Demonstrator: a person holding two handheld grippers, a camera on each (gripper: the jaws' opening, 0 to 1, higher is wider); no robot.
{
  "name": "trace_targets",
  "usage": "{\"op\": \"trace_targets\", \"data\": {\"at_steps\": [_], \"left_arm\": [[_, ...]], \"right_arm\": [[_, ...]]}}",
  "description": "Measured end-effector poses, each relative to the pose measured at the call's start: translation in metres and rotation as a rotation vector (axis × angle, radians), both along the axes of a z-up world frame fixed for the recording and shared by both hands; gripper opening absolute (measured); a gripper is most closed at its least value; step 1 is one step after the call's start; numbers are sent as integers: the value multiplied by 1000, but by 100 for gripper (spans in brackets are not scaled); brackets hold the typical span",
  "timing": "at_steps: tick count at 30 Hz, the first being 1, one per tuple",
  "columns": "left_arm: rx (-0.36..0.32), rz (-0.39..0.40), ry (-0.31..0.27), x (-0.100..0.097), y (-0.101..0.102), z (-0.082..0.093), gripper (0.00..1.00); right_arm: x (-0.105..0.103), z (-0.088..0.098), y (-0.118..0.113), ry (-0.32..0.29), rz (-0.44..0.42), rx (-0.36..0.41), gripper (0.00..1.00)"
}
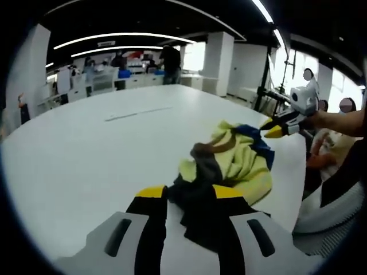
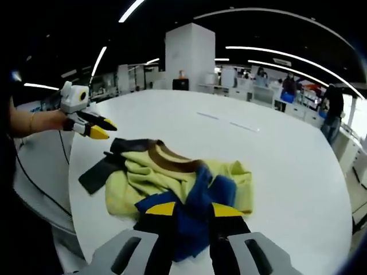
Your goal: Fold the garment on the visible template until the final outline fits inside the template.
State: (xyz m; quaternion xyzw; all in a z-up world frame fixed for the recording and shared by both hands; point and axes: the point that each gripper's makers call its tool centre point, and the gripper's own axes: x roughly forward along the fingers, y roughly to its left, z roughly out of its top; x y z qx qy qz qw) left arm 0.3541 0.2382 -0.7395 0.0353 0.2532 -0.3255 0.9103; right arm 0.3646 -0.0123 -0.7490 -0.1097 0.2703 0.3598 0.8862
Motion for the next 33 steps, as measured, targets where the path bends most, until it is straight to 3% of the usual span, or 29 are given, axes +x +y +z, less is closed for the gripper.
{"op": "trace_targets", "data": {"at_steps": [19, 24, 33], "left_arm": [[24, -51, 49, 8, -14, -22, 16], [45, -60, 53, 10, -15, -26, 6], [84, -87, 40, 8, -17, -28, 1]], "right_arm": [[21, -22, -14, 23, -66, -56, 0], [22, -24, -16, 32, -82, -51, 0], [21, -18, -17, 43, -107, -22, 0]]}}
